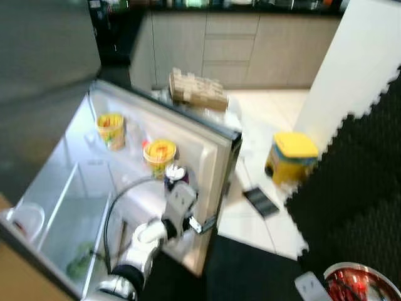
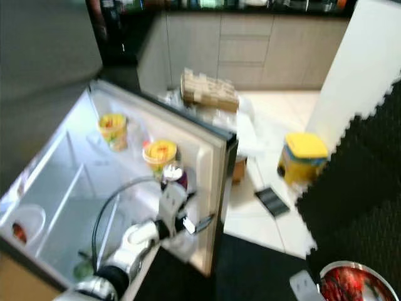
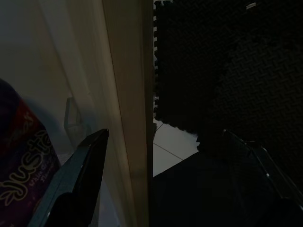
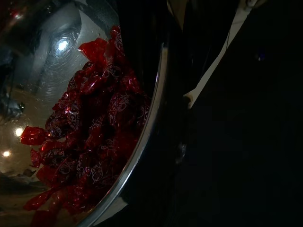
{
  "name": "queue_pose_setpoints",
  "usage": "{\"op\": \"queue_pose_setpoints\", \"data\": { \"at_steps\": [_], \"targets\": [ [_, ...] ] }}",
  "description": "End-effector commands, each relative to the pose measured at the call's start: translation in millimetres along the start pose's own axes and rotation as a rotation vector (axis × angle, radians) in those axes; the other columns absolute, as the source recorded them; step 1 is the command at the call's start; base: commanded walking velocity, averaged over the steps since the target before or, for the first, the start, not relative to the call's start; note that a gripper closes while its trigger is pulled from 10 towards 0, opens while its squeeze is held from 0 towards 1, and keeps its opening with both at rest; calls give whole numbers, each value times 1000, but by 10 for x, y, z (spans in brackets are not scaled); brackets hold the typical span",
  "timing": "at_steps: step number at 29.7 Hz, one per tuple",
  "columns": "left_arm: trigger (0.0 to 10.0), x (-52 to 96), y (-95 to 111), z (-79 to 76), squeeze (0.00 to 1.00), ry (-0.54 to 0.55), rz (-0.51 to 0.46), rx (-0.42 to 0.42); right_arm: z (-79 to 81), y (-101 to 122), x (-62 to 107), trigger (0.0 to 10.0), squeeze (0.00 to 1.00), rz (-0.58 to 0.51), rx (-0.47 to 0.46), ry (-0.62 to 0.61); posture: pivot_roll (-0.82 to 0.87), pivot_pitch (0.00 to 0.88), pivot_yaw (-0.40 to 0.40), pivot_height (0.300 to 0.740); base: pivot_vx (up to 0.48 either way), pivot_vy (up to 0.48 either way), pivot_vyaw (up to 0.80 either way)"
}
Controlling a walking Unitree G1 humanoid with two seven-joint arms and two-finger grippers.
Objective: Restocking fridge
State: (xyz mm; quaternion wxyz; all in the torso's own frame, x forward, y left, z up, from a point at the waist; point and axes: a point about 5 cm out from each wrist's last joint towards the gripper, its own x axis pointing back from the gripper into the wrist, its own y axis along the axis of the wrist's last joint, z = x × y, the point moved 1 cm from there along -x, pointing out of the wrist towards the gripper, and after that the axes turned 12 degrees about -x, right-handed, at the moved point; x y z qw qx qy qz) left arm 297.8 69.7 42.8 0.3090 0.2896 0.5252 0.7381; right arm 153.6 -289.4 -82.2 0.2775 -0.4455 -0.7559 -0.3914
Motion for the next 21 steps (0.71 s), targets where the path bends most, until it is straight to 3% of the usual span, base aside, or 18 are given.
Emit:
{"op": "queue_pose_setpoints", "data": {
  "at_steps": [1,2,3,8,10,14,16,19,21],
  "targets": [
    [10000,211,-260,-1,0,31,120,31,-40,77,-9,10000,0,-36,14,-18,-29,0,-22,740,0,0,0],
    [10000,255,-306,1,0,41,141,37,-38,85,-9,10000,0,-39,16,-17,-29,0,-22,740,0,0,0],
    [10000,391,-446,2,0,78,211,50,-23,125,-9,10000,0,-56,32,-11,-29,0,-22,740,0,0,0],
    [10000,563,-616,-29,0,118,299,70,-7,201,-10,10000,0,-82,47,-7,-23,0,-21,740,0,0,0],
    [10000,706,-733,-70,0,154,347,109,-17,298,-14,10000,0,-109,54,-12,-23,0,-21,740,0,0,0],
    [10000,748,-761,-89,0,166,351,126,-26,331,-16,10000,0,-117,55,-14,-23,0,-22,740,0,0,0],
    [10000,761,-746,-91,0,174,320,144,-34,355,-18,10000,0,-123,56,-17,-23,0,-22,740,0,0,0],
    [10000,598,-461,5,0,157,103,109,-47,385,-20,10000,0,-130,60,-20,-14,0,-24,740,0,0,0],
    [10000,598,-461,5,0,157,103,109,-47,385,-20,10000,0,-130,60,-20,-14,0,-24,740,0,0,0]
  ]
}}
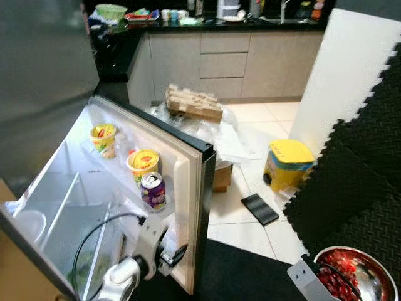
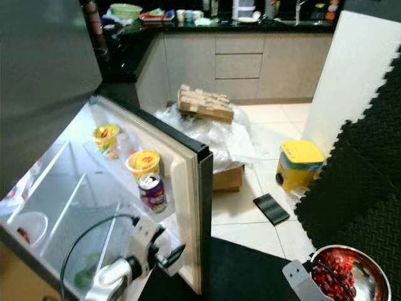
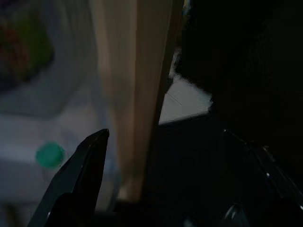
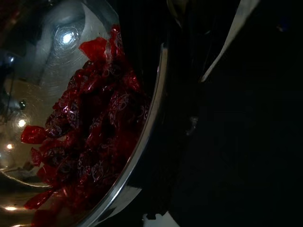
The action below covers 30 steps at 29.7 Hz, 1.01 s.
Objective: Restocking fridge
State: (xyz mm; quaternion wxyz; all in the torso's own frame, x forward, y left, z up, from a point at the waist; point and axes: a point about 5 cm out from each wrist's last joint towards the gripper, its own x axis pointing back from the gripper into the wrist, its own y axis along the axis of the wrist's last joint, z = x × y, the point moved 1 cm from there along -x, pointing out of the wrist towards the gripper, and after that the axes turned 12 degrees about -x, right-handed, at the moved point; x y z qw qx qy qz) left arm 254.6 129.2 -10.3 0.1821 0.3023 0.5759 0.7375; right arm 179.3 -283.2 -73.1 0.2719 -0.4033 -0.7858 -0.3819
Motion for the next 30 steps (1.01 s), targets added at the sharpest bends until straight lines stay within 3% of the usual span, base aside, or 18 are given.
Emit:
{"op": "queue_pose_setpoints", "data": {
  "at_steps": [1,2,9,12,13,21,25,30],
  "targets": [
    [10000,-137,322,114,0,2,-149,-73,-35,106,-12,10000,0,-41,6,-20,-14,0,-24,740,0,0,0],
    [10000,-250,624,156,0,-10,-277,-128,-23,99,-9,10000,0,-39,7,-18,-14,0,-24,740,0,0,0],
    [10000,-349,961,169,0,-50,-402,-173,-3,73,-4,10000,0,-31,8,-12,-12,0,-25,740,0,0,0],
    [10000,-340,887,118,0,-105,-369,-178,6,72,-3,10000,0,-30,8,-9,-13,0,-20,740,0,0,0],
    [10000,-286,731,45,0,-158,-317,-164,10,80,-3,10000,0,-31,8,-9,-15,0,-20,740,0,0,0],
    [10000,-190,536,-32,0,-211,-259,-125,3,93,-5,10000,0,-34,11,-10,-13,0,-23,740,0,0,0],
    [10000,-124,439,-13,0,-195,-223,-97,1,99,-6,10000,0,-35,12,-9,-14,0,-26,740,0,0,0],
    [10000,52,168,128,0,-96,-96,-39,9,101,-6,10000,0,-35,16,-5,-14,0,-24,740,0,0,0]
  ]
}}
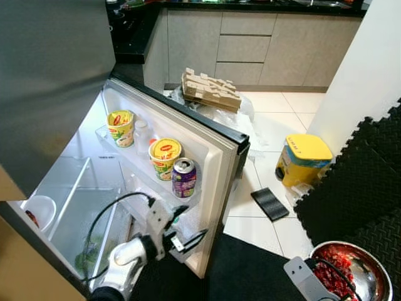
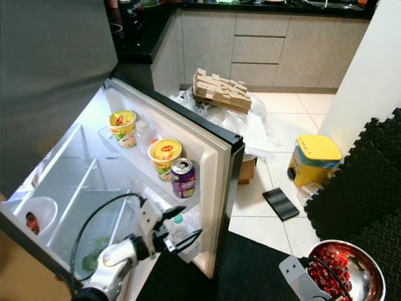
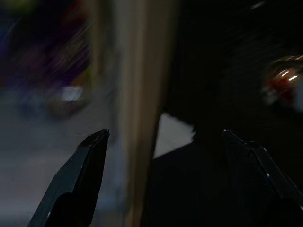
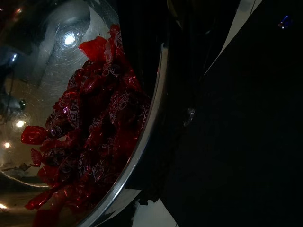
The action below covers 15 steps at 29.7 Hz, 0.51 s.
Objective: Restocking fridge
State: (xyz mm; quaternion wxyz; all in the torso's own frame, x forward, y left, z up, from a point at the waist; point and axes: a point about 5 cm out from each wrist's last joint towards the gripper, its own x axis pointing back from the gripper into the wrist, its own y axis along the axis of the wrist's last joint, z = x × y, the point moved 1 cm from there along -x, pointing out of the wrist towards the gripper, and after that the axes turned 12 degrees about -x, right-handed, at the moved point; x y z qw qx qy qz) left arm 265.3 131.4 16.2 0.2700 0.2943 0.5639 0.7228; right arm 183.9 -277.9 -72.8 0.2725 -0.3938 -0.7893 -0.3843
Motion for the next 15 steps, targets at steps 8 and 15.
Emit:
{"op": "queue_pose_setpoints", "data": {
  "at_steps": [8,15],
  "targets": [
    [10000,338,-382,22,0,118,204,99,24,137,-7,10000,0,-54,48,13,-14,0,-24,740,0,0,0],
    [10000,555,-642,-79,0,190,370,161,103,322,-2,10000,0,-129,107,55,-18,0,-27,740,0,0,0]
  ]
}}
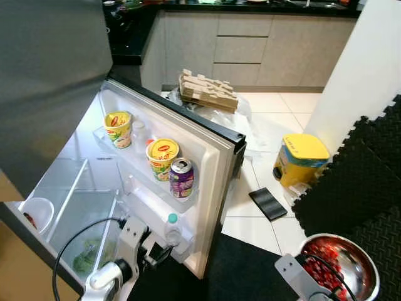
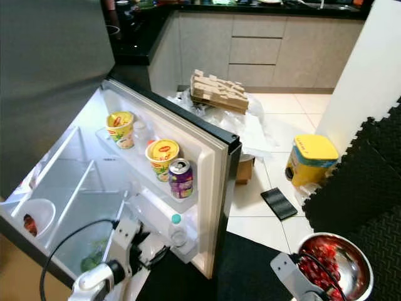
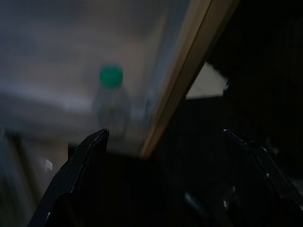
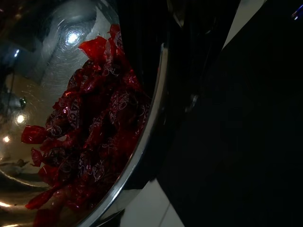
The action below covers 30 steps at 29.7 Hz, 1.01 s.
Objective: Restocking fridge
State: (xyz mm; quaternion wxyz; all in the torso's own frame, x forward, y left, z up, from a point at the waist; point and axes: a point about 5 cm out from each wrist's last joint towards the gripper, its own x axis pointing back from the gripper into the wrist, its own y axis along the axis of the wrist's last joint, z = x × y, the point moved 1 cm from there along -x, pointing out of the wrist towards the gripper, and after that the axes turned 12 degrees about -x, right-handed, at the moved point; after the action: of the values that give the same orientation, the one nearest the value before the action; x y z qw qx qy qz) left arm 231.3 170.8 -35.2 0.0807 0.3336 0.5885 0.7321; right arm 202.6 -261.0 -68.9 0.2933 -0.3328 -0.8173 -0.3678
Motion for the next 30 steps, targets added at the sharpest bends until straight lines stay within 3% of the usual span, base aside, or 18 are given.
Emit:
{"op": "queue_pose_setpoints", "data": {
  "at_steps": [1,7,14,18,19,30],
  "targets": [
    [10000,70,-99,37,0,18,58,-1,2,85,-7,10000,0,-35,11,2,-18,0,-27,740,0,0,0],
    [10000,177,-309,3,0,80,167,39,70,244,-8,10000,0,-104,55,40,-22,0,-26,740,0,0,0],
    [10000,351,-569,-61,0,143,299,100,287,532,35,10000,0,-252,177,181,-24,0,-30,740,0,0,0],
    [10000,380,-608,-74,0,151,321,106,321,598,47,10000,0,-285,206,208,-24,0,-30,740,0,0,0],
    [10000,419,-662,-100,0,162,349,115,393,728,76,10000,0,-343,271,272,-24,0,-30,740,0,0,0],
    [10000,493,-760,-156,0,179,401,127,603,1018,190,10000,0,-470,415,442,-30,0,-32,740,0,0,0]
  ]
}}
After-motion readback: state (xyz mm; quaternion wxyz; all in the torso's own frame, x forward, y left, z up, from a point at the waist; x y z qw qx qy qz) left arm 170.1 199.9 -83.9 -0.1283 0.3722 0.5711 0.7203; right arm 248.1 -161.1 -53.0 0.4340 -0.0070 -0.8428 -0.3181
